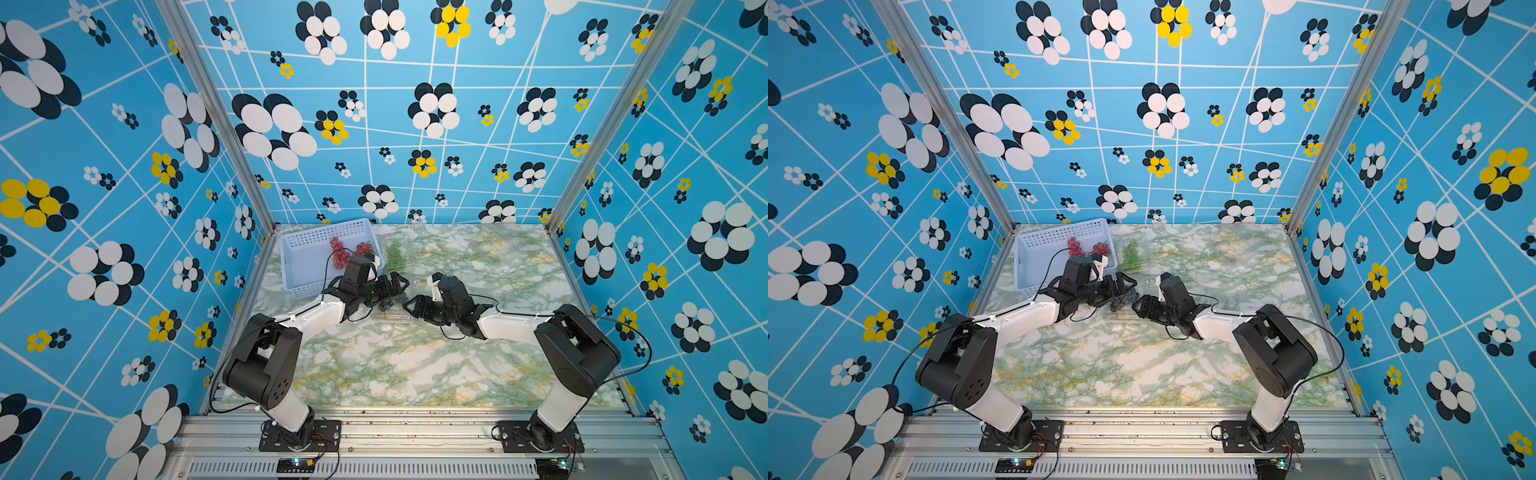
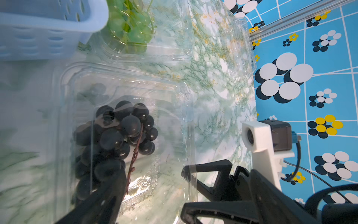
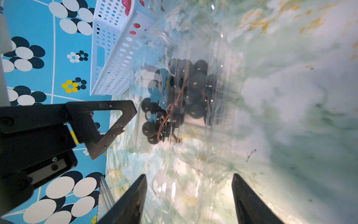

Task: Pack grapes into containers
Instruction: Adjust the packing box at the center of the board, then close the packing box at the center of the board.

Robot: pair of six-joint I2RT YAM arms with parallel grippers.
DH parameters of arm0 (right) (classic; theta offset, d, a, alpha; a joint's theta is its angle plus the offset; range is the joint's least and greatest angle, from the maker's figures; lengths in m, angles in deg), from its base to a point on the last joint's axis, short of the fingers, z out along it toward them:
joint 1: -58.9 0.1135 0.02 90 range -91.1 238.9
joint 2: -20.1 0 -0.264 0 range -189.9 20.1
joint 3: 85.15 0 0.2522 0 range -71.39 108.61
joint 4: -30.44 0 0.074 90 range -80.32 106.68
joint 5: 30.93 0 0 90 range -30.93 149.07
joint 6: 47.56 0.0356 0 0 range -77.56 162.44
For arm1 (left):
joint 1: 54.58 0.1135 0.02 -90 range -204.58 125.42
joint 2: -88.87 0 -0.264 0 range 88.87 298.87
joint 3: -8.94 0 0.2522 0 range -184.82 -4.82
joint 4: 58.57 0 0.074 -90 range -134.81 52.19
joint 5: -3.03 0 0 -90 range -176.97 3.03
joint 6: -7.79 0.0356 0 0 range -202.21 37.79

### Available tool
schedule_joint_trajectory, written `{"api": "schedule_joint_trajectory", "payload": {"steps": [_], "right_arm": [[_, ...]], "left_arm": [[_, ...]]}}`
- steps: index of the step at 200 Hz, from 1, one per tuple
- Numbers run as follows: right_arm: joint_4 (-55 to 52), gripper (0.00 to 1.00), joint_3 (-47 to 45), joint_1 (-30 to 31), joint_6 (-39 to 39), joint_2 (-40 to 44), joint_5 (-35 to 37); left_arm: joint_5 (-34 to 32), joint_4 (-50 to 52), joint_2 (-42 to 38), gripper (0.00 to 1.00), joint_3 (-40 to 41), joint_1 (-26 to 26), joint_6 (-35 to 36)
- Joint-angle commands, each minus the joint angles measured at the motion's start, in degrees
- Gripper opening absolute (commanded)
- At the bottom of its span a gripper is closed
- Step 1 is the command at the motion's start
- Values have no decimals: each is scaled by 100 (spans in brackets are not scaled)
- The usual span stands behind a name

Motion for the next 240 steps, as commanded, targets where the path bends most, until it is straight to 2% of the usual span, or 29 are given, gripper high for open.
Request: {"api": "schedule_joint_trajectory", "payload": {"steps": [1, 32, 62, 100, 158, 240], "right_arm": [[25, 74, -260, 10, -147, 362, 315], [560, 79, -820, 8, -85, 654, 437], [1310, 79, -1433, 27, 129, 816, 511], [1570, 74, -1649, 117, 75, 751, 494], [1996, 62, -1678, 133, 189, 542, 406], [2393, 53, -1580, 188, 375, 167, 169]], "left_arm": [[-34, 15, -47, 99, 157, -61, 33], [-54, 50, -47, 100, 167, -82, 41], [-85, 106, -99, 100, 167, -116, 50], [-126, 129, -74, 100, 143, -187, 59], [-171, 125, -24, 100, 171, -258, 33], [-199, 124, -64, 100, 257, -284, 26]]}}
